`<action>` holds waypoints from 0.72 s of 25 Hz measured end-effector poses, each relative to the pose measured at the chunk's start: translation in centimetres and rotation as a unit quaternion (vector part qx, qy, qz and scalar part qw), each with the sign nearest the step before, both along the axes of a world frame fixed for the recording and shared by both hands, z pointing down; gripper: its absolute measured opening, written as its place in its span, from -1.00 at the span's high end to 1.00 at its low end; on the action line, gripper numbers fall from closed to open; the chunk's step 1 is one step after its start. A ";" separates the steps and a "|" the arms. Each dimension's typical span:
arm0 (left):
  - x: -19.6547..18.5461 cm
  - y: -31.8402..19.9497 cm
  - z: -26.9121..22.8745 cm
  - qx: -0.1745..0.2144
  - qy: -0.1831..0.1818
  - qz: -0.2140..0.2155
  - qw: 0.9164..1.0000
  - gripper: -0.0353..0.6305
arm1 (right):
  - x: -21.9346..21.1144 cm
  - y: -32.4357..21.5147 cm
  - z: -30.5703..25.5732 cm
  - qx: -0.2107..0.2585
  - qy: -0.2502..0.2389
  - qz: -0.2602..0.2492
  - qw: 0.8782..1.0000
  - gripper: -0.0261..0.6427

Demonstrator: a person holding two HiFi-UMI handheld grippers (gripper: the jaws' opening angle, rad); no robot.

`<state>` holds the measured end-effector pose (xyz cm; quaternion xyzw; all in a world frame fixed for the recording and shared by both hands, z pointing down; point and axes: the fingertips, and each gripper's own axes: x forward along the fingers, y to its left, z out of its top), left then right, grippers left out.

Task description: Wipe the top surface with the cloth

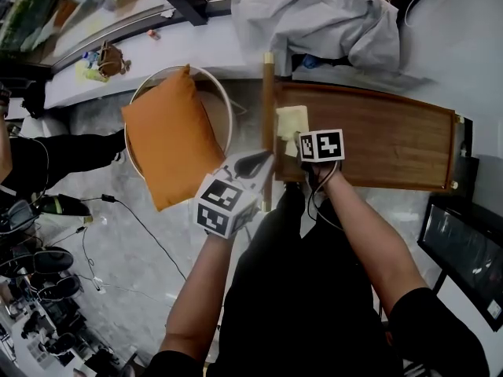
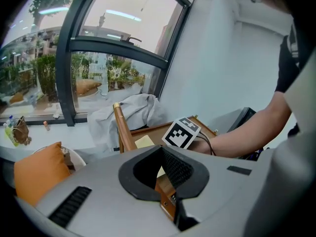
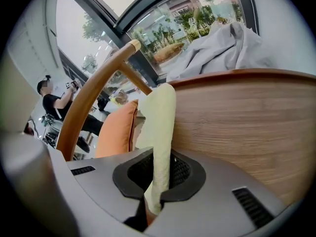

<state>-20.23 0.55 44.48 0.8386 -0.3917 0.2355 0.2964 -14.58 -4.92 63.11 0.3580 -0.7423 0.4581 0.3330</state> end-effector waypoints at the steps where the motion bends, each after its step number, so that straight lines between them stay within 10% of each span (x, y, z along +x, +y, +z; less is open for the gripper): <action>1: 0.3 -0.1 -0.1 0.001 0.000 0.002 1.000 0.87 | 0.4 0.0 0.1 -0.001 0.002 0.001 1.000 0.83; 18: 10.3 -1.4 -0.2 -0.003 0.013 0.054 0.998 0.87 | 12.6 -0.3 0.1 -0.006 0.038 0.044 0.998 0.83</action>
